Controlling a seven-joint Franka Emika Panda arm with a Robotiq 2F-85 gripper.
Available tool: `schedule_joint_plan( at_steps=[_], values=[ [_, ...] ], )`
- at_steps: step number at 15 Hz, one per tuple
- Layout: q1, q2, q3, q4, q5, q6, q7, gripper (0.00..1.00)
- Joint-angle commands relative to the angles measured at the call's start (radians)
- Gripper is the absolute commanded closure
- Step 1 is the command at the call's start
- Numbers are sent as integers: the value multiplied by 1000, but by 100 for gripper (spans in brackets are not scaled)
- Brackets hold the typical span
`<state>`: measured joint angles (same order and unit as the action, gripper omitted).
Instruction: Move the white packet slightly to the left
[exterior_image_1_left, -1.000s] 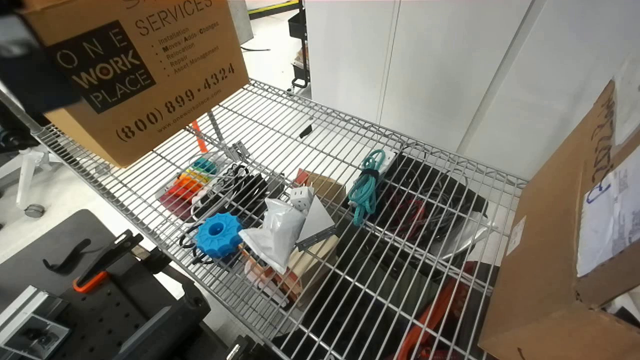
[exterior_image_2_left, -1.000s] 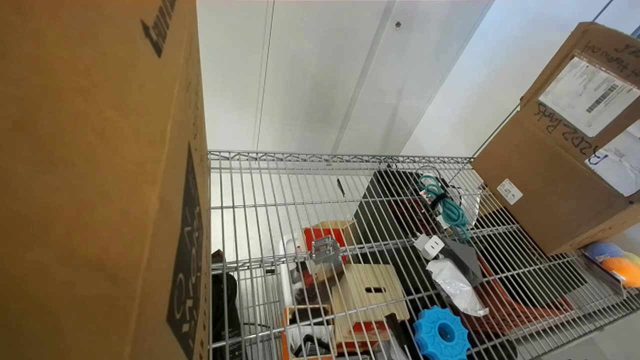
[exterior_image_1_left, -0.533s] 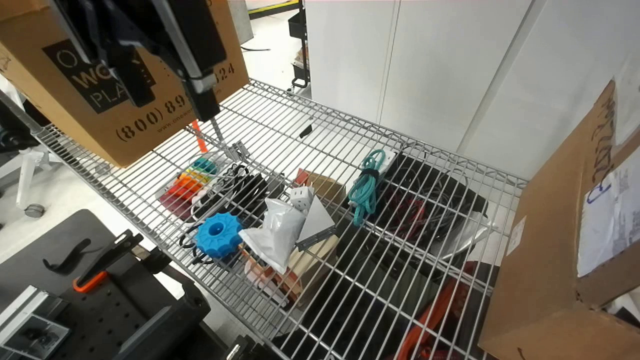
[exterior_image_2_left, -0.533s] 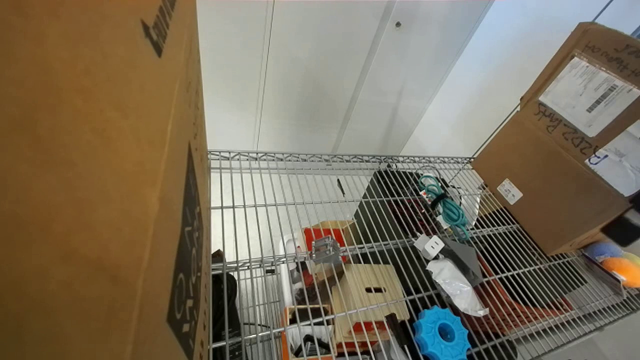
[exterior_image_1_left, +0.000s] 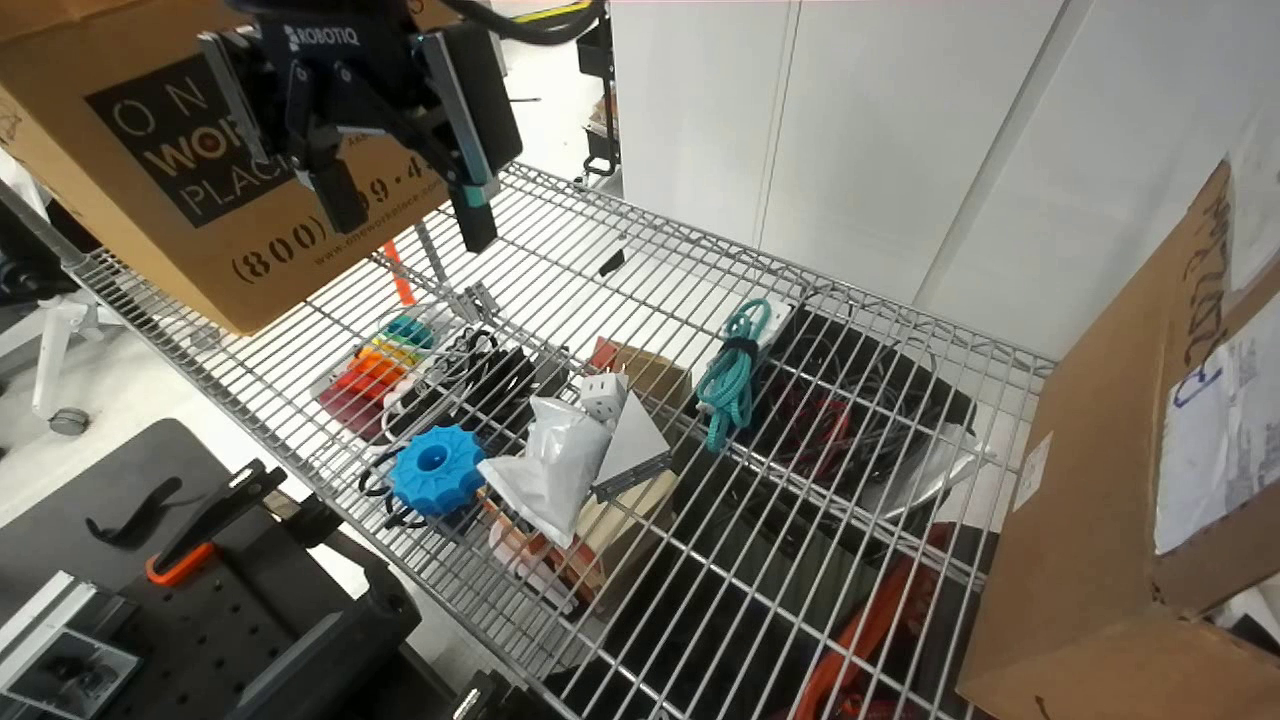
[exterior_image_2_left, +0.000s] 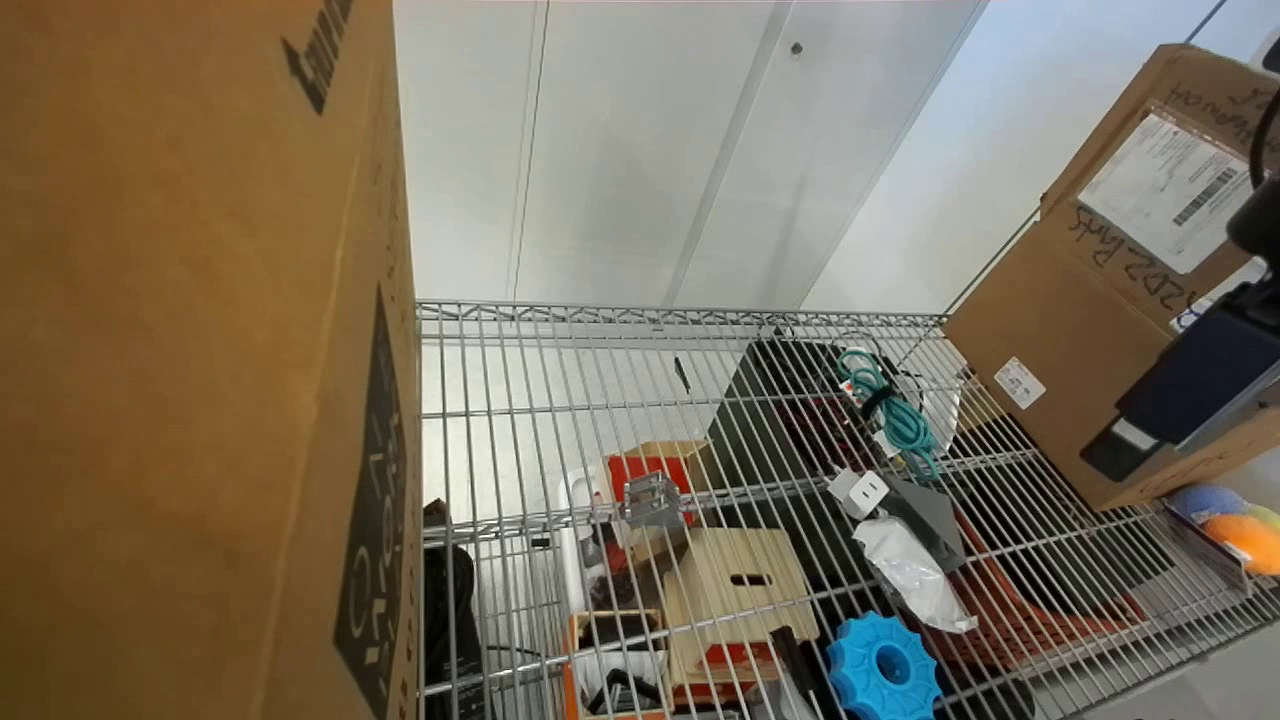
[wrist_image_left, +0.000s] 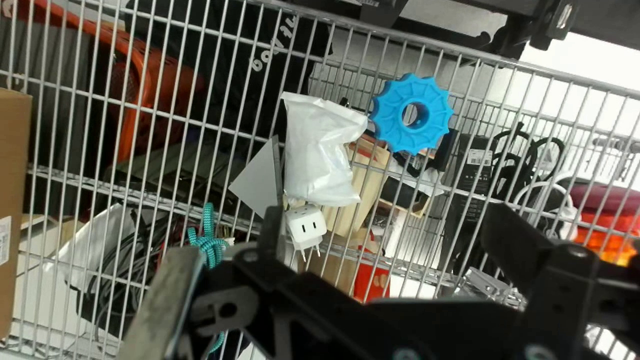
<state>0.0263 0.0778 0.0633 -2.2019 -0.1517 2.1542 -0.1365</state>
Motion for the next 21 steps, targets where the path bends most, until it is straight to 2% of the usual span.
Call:
schedule_joint_plan(
  at_steps=[1,3,8,11,17,21],
  values=[
    [7,0,-6,3,1,-3,-1,0],
    [6,10,-7,16,-5,-15,-11,0],
    [11,142,-4,94,-24,-32,-61,0],
    [16,210,-3,96,-21,13,-46,0],
    [26,332,-39,88,-94,128,58,0],
    [14,418,-42,111,-72,186,27,0]
  ],
)
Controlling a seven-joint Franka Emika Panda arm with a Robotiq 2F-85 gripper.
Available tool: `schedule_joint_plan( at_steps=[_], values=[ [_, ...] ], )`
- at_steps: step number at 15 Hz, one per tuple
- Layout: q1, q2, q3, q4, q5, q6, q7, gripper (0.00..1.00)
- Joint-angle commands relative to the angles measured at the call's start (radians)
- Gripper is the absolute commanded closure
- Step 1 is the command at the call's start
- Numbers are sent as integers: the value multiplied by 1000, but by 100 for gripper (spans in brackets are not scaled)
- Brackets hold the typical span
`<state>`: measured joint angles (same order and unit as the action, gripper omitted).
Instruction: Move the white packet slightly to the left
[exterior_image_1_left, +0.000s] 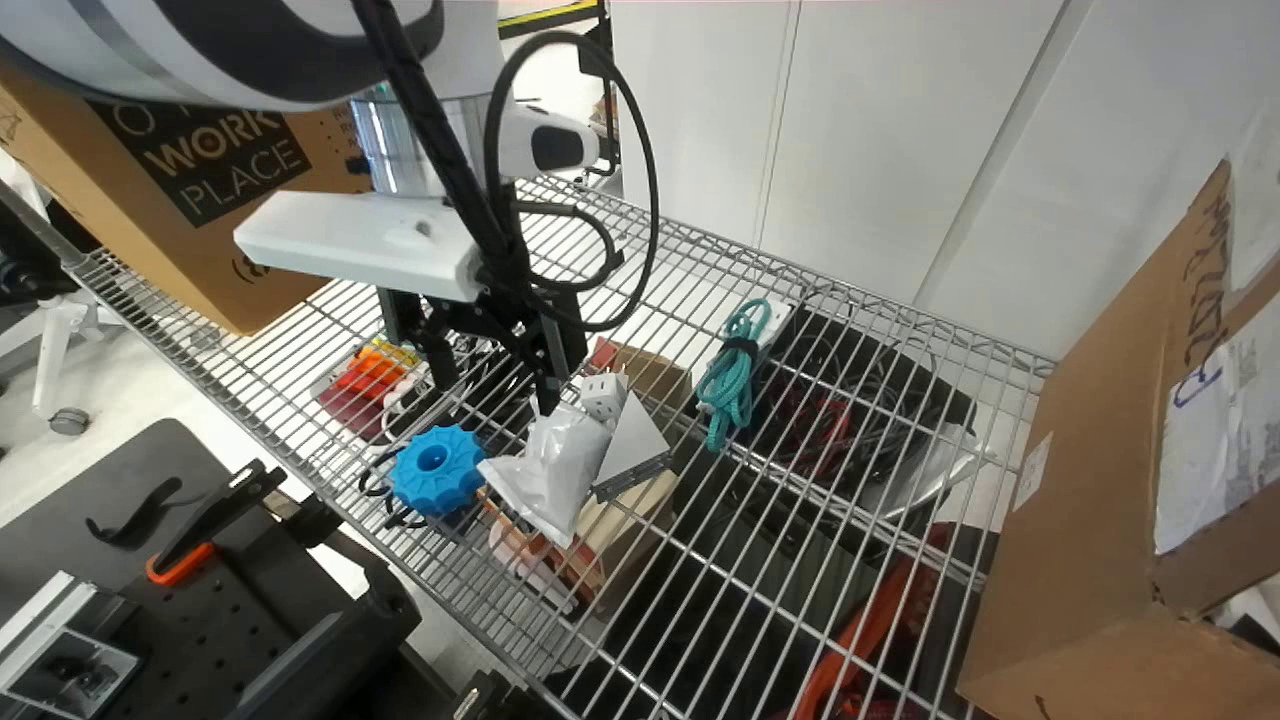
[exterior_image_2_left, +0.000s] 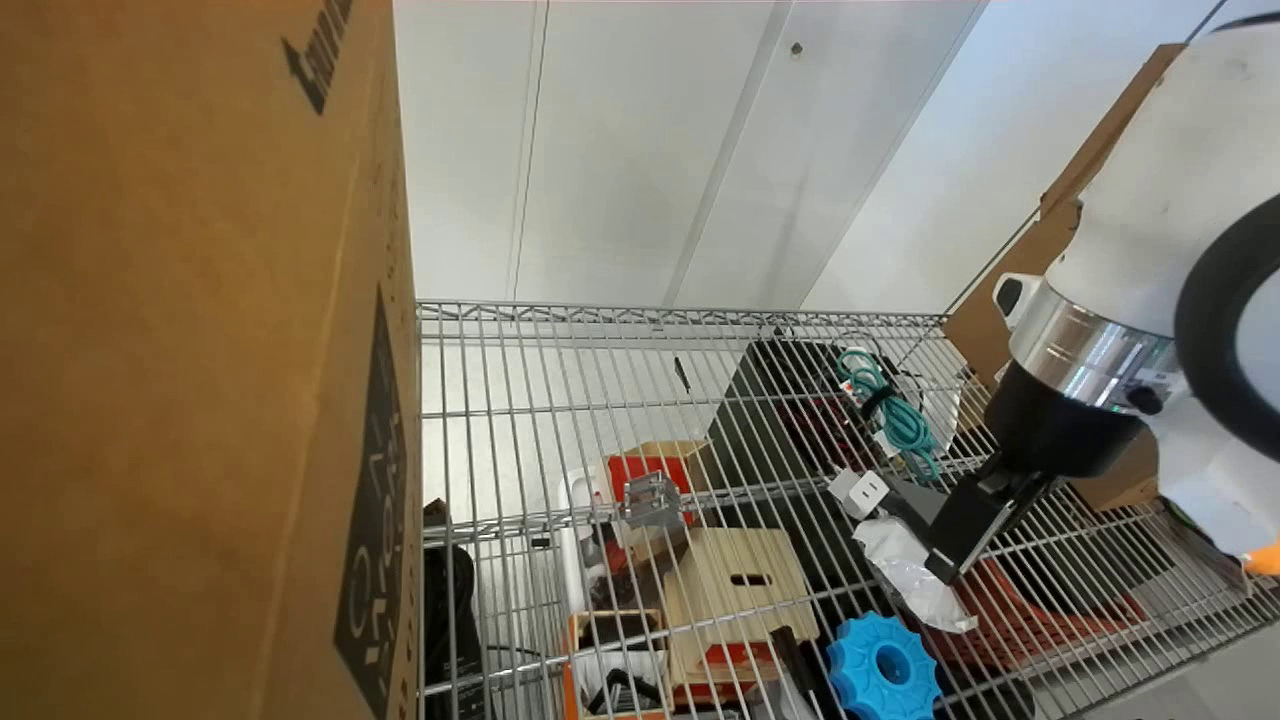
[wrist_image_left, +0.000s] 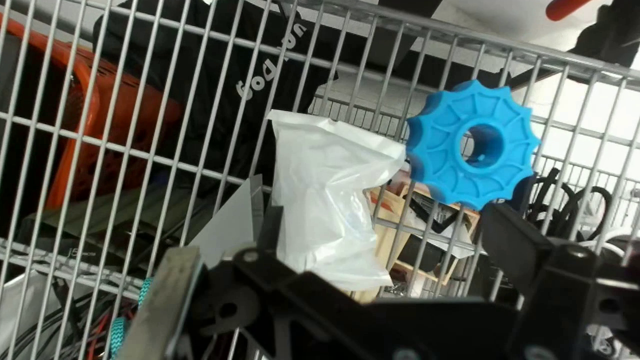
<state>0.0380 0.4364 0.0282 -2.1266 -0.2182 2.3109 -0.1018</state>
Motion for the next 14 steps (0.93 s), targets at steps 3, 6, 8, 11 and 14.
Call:
schedule_joint_plan(
  at_steps=[3,6,8,11,14],
  values=[
    [11,116,-11,65,-9,27,-2,0],
    [5,152,-19,86,-2,30,7,0],
    [3,168,-29,102,-5,32,12,0],
    [4,205,-38,140,-1,21,16,0],
    [2,250,-34,179,5,11,6,0]
  ],
)
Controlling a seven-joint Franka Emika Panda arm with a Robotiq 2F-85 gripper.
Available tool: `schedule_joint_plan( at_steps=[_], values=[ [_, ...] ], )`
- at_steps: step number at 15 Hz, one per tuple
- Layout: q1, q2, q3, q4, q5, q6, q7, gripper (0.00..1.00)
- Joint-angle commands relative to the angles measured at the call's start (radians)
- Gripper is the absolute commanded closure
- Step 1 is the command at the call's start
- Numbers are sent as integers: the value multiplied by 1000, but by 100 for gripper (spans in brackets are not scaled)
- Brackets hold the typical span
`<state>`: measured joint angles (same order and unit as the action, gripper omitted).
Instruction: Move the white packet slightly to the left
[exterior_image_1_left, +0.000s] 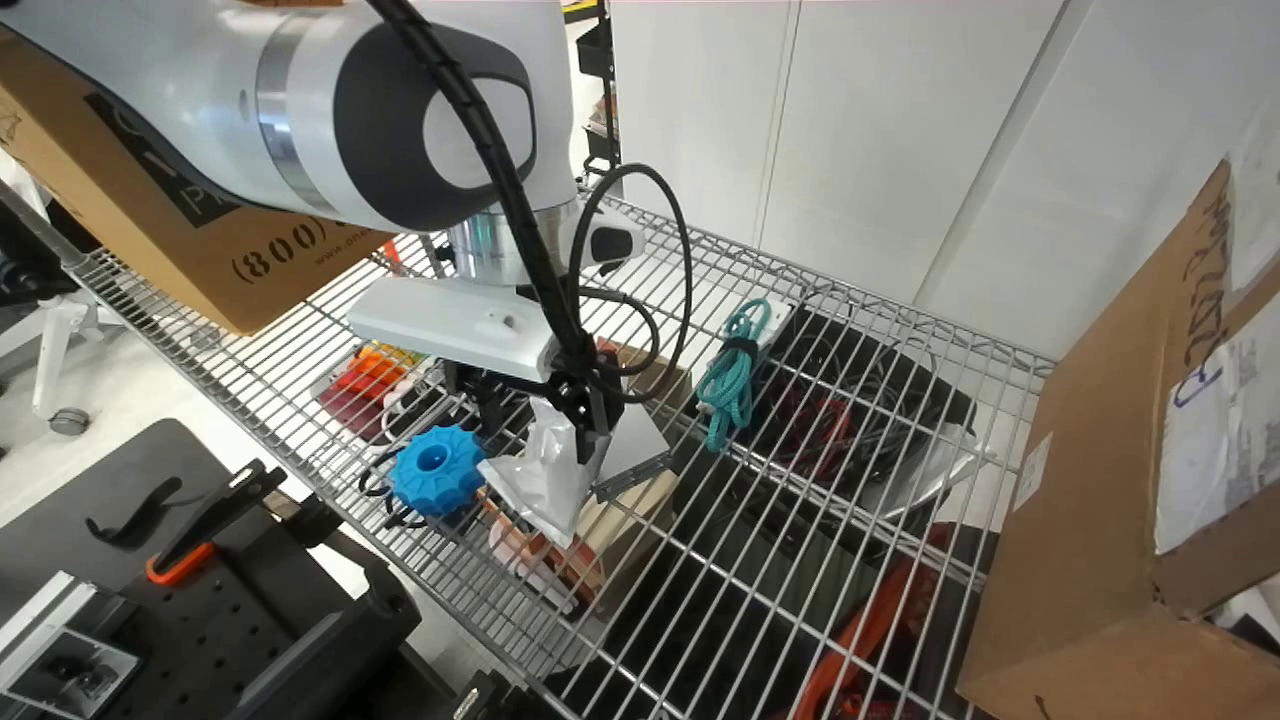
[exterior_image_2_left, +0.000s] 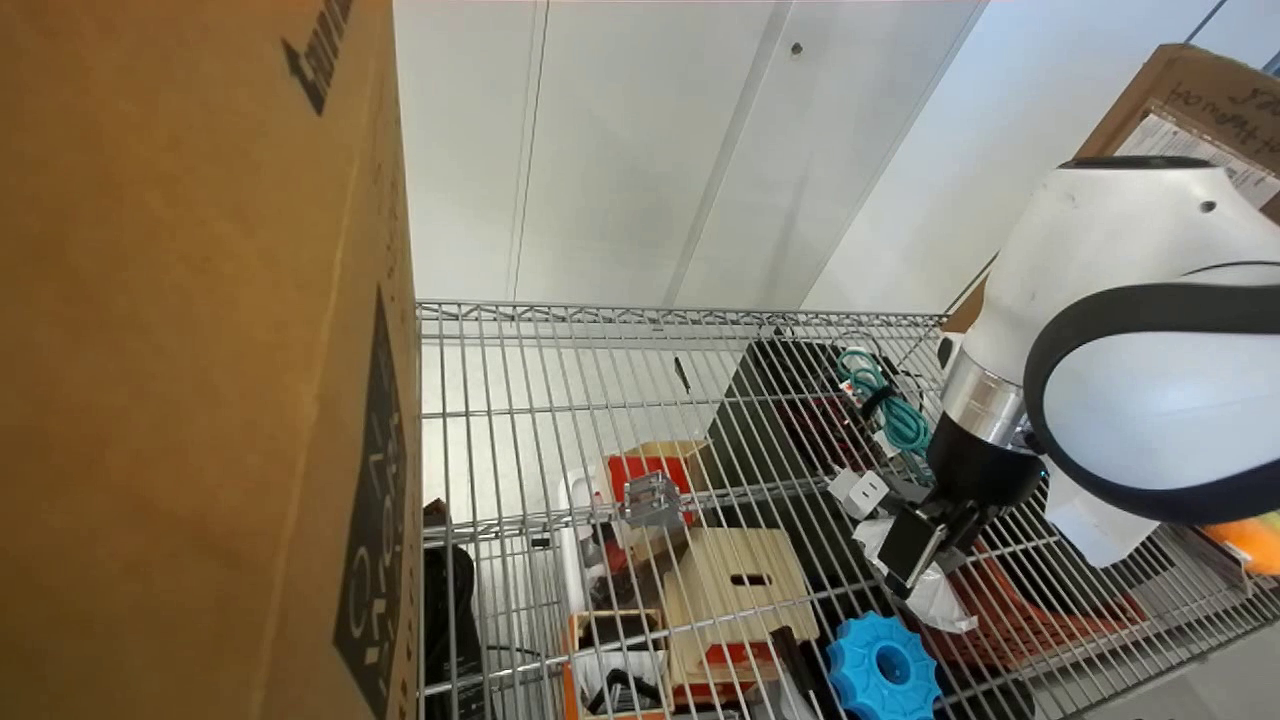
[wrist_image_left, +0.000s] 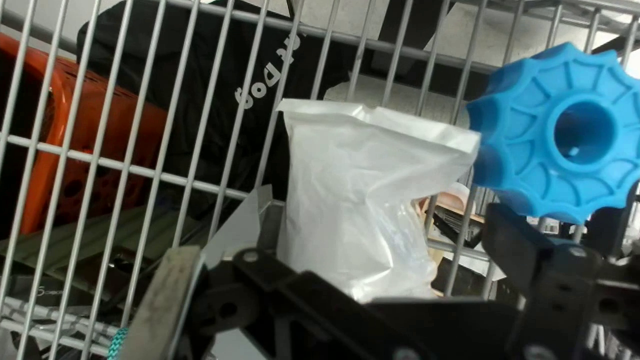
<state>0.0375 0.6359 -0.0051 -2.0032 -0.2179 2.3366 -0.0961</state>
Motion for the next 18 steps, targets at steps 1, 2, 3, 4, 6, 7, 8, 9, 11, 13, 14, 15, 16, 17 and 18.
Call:
schedule_joint_plan(
  at_steps=[1,2,3,4,6,7,8,9,11,13,14,15,16,17,18],
  values=[
    [5,63,-2,67,2,-19,0,0],
    [5,75,-3,77,4,-22,1,0],
    [3,86,-3,87,7,-23,2,0],
    [0,97,-3,95,11,-21,3,0],
    [-1,115,-4,112,12,-23,1,0],
    [-1,123,-4,120,12,-26,0,5],
    [-2,134,-3,131,13,-30,-3,21],
    [-1,141,-2,140,13,-33,-5,30],
    [-1,152,0,156,12,-44,-10,39],
    [2,158,-1,170,8,-60,-11,55],
    [3,155,1,176,7,-69,-13,60],
    [5,151,2,181,5,-77,-14,66],
    [4,144,4,186,4,-89,-19,73],
    [4,130,7,187,5,-103,-24,80],
    [6,120,8,190,3,-111,-27,86]
  ],
)
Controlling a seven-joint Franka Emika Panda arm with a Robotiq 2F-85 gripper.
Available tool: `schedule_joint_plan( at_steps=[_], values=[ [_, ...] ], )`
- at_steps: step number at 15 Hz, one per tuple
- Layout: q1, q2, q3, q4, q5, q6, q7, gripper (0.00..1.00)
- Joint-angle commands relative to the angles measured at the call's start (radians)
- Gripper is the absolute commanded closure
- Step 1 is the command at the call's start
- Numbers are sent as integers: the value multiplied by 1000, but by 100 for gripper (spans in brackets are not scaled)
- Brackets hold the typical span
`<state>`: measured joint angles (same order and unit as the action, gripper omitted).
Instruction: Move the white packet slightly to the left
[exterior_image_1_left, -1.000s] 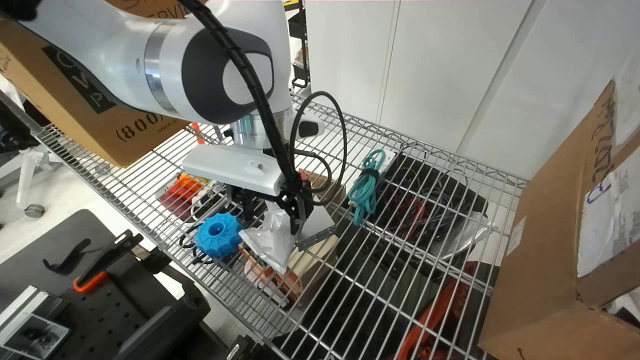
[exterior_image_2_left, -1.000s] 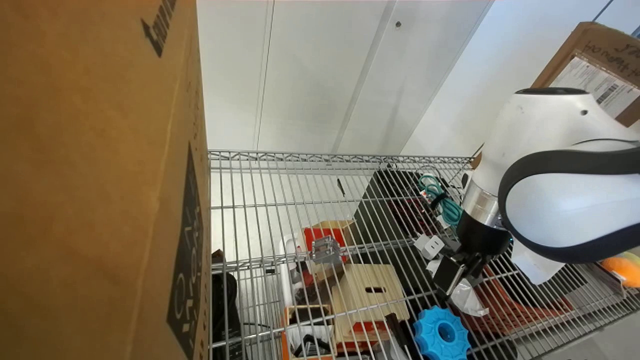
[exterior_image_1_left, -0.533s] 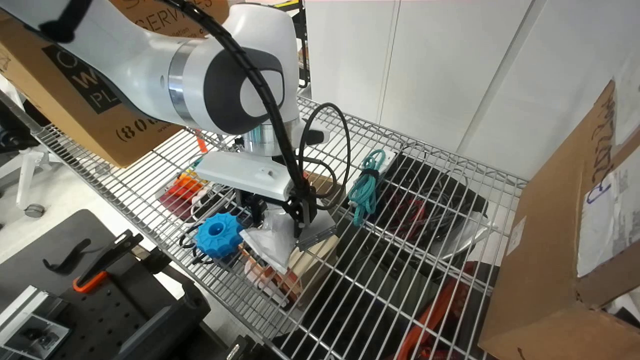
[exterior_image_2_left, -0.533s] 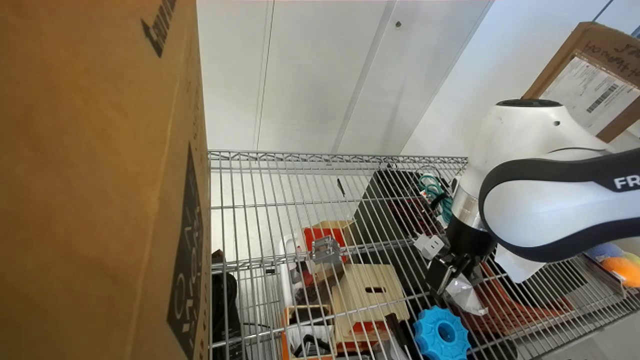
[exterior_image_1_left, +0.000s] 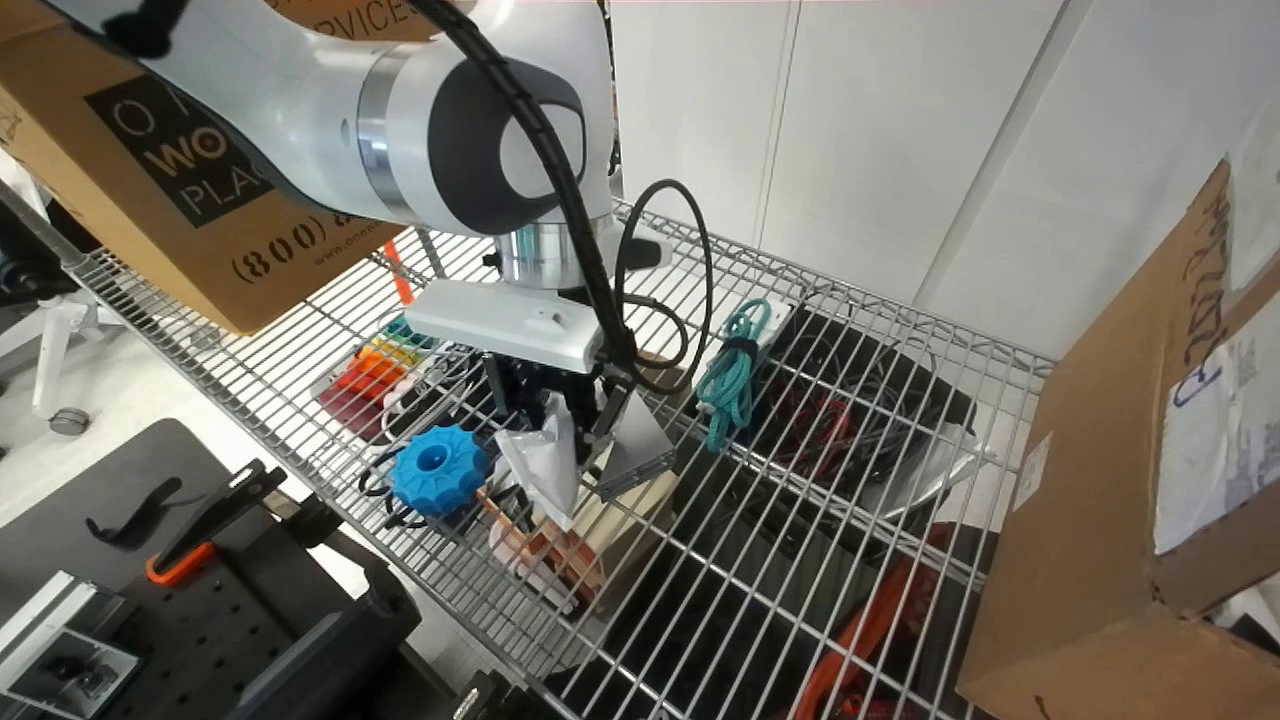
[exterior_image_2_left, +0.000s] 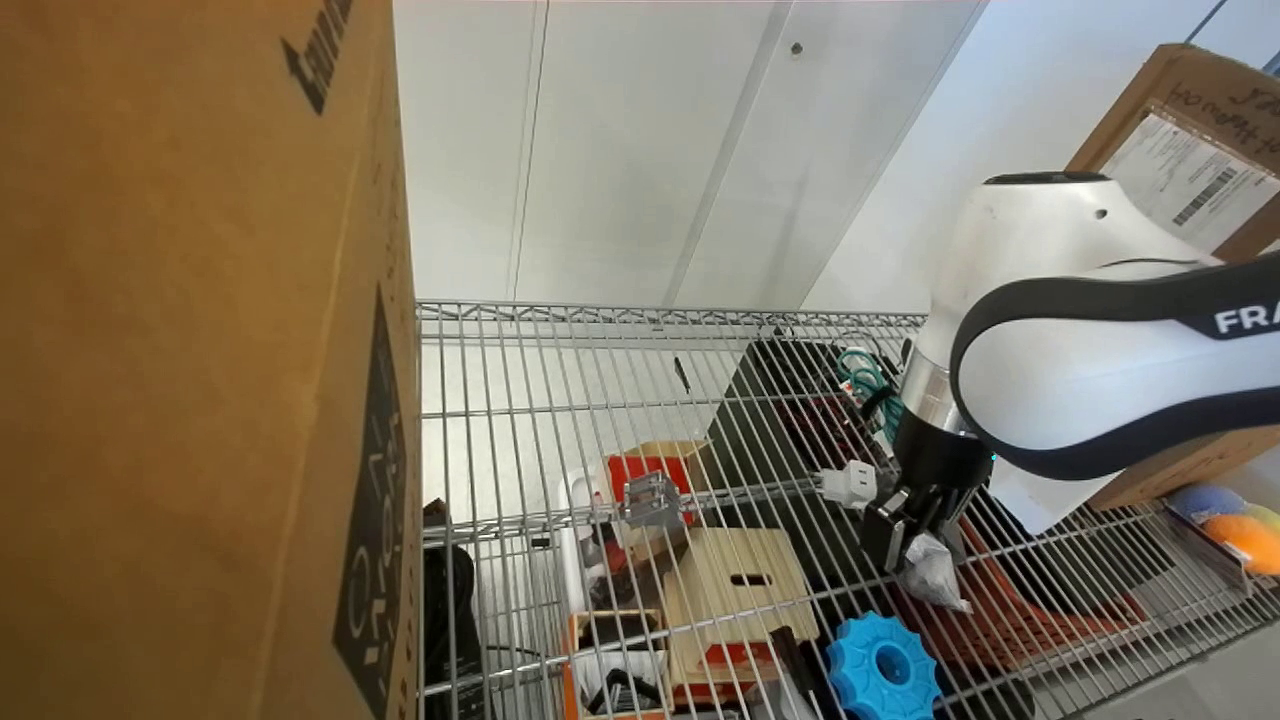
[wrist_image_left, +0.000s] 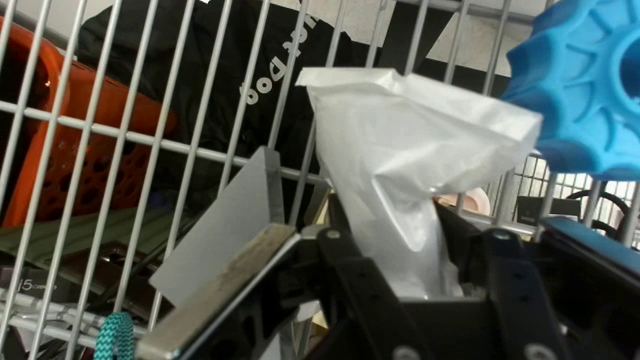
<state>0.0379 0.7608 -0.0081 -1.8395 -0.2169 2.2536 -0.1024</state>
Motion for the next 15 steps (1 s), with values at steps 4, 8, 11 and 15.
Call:
schedule_joint_plan(
  at_steps=[4,8,11,15],
  values=[
    [8,-62,41,35,9,-74,-63,92],
    [19,-69,72,106,1,-150,-131,92],
    [36,-36,81,198,-14,-193,-181,92],
    [73,26,93,328,-37,-229,-249,92]
  ],
)
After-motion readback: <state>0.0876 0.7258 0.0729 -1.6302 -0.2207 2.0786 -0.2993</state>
